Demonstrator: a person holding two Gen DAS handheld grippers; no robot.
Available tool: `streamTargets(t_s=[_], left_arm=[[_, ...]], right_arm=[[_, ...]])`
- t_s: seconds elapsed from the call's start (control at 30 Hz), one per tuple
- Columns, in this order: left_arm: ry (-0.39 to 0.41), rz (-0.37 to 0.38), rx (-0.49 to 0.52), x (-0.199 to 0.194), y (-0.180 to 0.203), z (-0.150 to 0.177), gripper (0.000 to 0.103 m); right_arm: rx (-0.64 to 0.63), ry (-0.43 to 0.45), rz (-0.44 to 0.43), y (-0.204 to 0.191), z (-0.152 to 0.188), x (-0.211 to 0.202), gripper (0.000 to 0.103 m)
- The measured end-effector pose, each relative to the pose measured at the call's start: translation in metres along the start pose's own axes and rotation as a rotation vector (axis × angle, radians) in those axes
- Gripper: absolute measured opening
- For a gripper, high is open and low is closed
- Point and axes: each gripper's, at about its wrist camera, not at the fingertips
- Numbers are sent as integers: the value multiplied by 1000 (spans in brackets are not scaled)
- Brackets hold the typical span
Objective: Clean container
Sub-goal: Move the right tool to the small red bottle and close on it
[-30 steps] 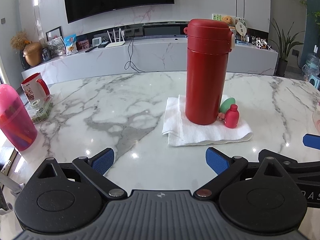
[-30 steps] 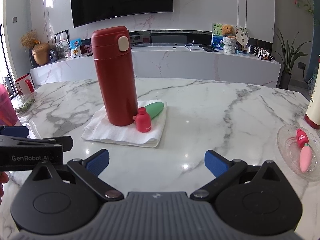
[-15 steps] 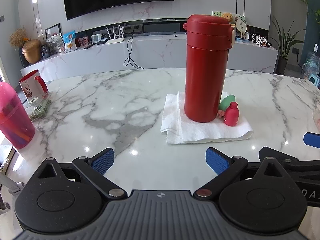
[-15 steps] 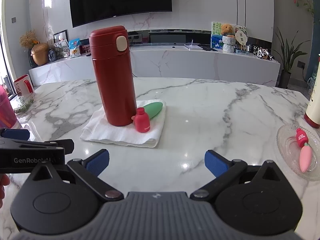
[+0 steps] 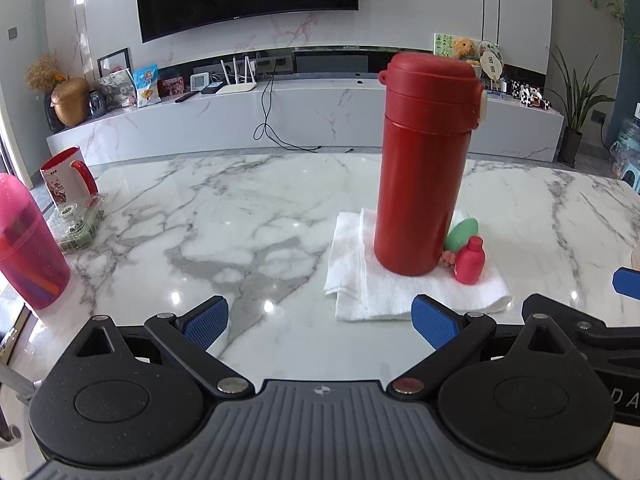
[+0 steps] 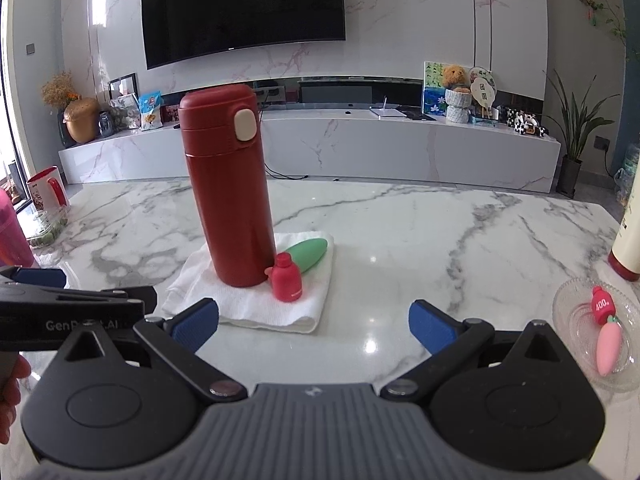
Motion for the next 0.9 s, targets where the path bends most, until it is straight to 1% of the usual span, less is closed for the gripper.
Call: streamTargets(t_s=[0.3, 0.4, 0.6, 0.67, 0.77, 0.9], left_arm=[[13, -30, -4, 14, -4, -14, 100], [17, -40, -5, 19, -6, -19, 100], [7, -52, -32, 23, -9, -19, 100], [1, -55, -50, 24, -10, -18, 100], [-3, -66, -64, 26, -10, -17, 100], [-1, -89, -53, 27, -10, -15, 100]], right_arm=[[-5, -35, 3, 0, -18, 24, 103], [-7, -32, -7, -3, -22, 32, 102], [-9, 1, -20, -9, -24, 38, 101], [-1, 3, -19, -9, -24, 41, 100], [4, 1, -23, -11, -24, 44, 94], [9, -2, -38, -14, -23, 49, 83]])
Point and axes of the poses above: each gripper's, at about its wrist camera, not at the fingertips, and x roughly the way its jaws point, y to its right, z to its underside, and after that the axes turned 2 degrees about -x, right-handed
